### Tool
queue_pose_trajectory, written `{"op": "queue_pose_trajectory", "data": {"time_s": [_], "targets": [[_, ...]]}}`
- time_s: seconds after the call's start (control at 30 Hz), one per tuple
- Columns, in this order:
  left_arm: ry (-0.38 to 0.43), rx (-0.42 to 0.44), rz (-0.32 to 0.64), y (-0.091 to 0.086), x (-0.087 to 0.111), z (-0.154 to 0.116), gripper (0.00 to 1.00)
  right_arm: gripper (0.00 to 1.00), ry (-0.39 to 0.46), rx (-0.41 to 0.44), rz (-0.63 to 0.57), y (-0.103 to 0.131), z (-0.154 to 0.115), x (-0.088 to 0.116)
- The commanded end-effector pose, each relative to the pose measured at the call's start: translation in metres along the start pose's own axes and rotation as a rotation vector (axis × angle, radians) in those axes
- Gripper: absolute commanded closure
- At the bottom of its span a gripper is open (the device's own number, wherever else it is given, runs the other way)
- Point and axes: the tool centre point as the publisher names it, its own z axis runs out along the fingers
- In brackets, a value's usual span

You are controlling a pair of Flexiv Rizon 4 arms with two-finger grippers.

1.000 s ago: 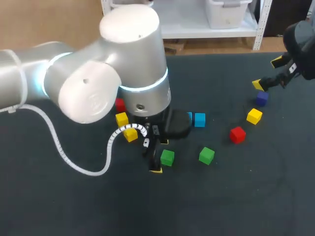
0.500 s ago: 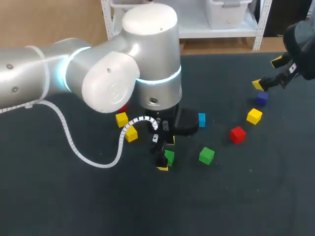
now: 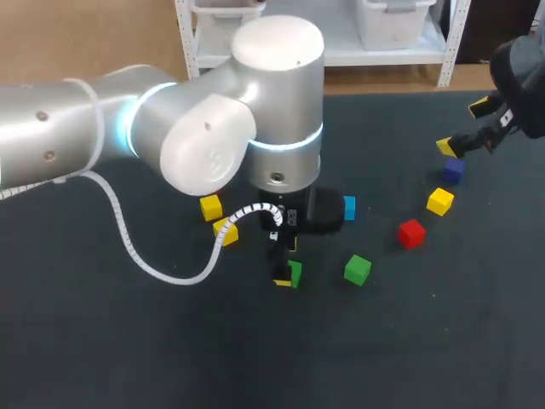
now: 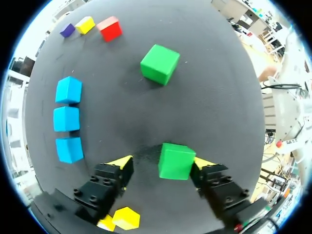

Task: Place the blue cubes, place green cubes on the blue cubes, place the yellow cubes on the green cubes, then place the red cubes on the yellow cubes, and place purple cube on the red cubes.

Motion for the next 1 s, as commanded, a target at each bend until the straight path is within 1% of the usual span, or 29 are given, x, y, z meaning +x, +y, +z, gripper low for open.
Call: {"op": "queue_pose_trajectory", "data": {"time_s": [0.03, 0.07, 0.13, 0.2, 0.23, 0.6, 0.67, 0.7, 0.8, 0.93, 1.0], "targets": [[0.005, -0.010, -0.016, 0.004, 0.003, -0.003, 0.60, 0.00, -0.002, 0.006, 0.000, 0.001, 0.000, 0.001], [0.005, -0.012, -0.021, 0.005, 0.004, -0.004, 0.67, 0.00, -0.002, 0.006, 0.000, 0.001, 0.000, 0.001], [0.006, -0.016, -0.029, 0.007, 0.006, -0.005, 0.87, 0.00, -0.002, 0.006, 0.000, 0.001, 0.000, 0.001], [0.005, -0.020, -0.032, 0.008, 0.007, -0.006, 0.98, 0.00, -0.002, 0.006, 0.000, 0.001, 0.000, 0.001], [0.004, -0.022, -0.033, 0.008, 0.008, -0.007, 1.00, 0.00, -0.002, 0.006, 0.000, 0.001, 0.000, 0.001], [-0.012, -0.014, -0.019, 0.005, 0.013, -0.019, 1.00, 0.00, -0.002, 0.006, 0.000, 0.001, 0.000, 0.001], [-0.004, -0.012, -0.024, 0.005, 0.015, -0.023, 1.00, 0.00, -0.002, 0.006, 0.000, 0.001, 0.000, 0.001], [0.006, -0.018, -0.037, 0.007, 0.016, -0.026, 1.00, 0.00, -0.002, 0.006, 0.000, 0.001, 0.000, 0.001], [0.026, -0.090, -0.107, 0.014, 0.016, -0.038, 1.00, 0.00, -0.002, 0.006, 0.000, 0.001, 0.000, 0.001], [-0.016, -0.079, -0.195, 0.026, 0.006, -0.060, 1.00, 0.00, -0.002, 0.006, 0.000, 0.001, 0.000, 0.001], [-0.029, -0.082, -0.235, 0.032, 0.001, -0.066, 1.00, 0.00, -0.002, 0.006, 0.000, 0.001, 0.000, 0.001]]}}
